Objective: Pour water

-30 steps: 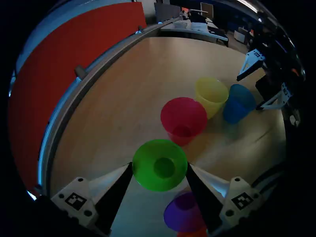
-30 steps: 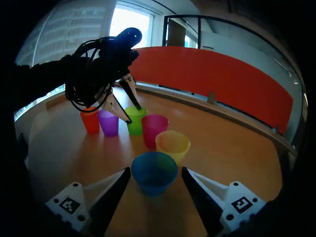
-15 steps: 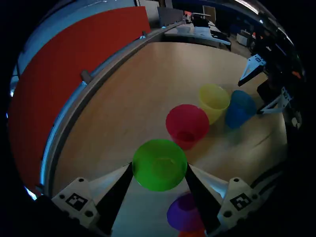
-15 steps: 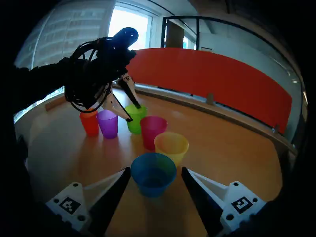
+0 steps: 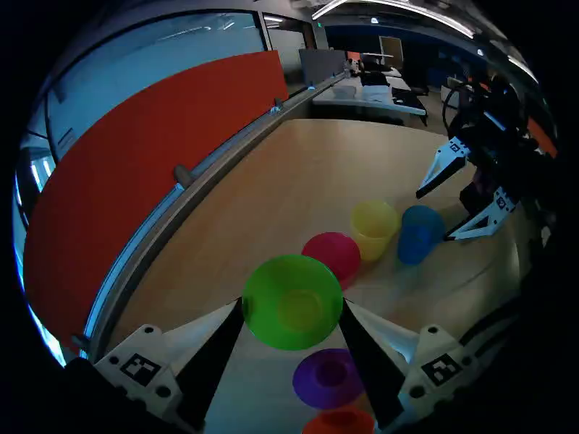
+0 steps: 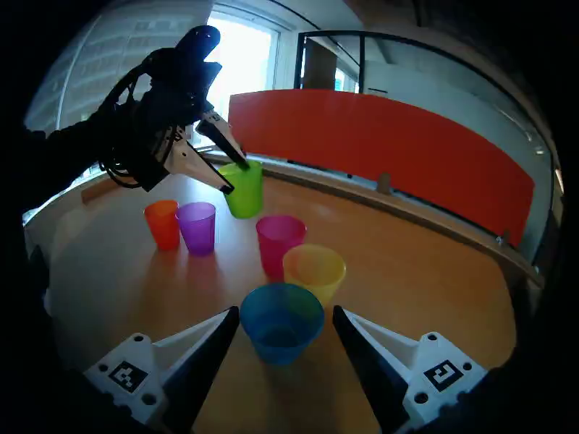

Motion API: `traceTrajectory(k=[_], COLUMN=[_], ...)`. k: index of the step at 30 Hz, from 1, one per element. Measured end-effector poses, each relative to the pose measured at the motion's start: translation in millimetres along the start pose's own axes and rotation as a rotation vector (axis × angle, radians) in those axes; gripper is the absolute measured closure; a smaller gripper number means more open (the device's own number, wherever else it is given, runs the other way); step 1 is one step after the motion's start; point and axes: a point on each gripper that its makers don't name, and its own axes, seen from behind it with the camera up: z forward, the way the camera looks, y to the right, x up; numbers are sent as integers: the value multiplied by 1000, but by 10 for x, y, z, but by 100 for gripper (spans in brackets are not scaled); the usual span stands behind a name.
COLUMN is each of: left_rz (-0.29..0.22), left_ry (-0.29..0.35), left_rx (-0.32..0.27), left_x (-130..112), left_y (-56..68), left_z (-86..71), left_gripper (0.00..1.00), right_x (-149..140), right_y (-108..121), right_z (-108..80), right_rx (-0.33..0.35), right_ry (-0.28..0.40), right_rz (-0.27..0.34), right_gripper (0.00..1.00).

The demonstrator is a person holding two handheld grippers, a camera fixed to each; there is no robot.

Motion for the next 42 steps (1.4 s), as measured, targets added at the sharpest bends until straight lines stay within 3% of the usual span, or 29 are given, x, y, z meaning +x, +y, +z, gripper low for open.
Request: traceTrajectory(k=[18,31,42], left_rz=[-65,-100,-167], left_ry=[52,65,86], left_rx=[100,154,195], left_x=[-86,-306,-561], left_y=[-40,95,167], left_z=[-740,-1248,-1531], left_gripper=[10,10,10], right_x=[-67,-179,-226], right_y=[-36,-24,-34], right_z=[38,144,237], right_rx=[6,19,17], right_ry=[-36,-72,-87], right_rz=[-16,-8,-17], right_gripper=[0,0,0])
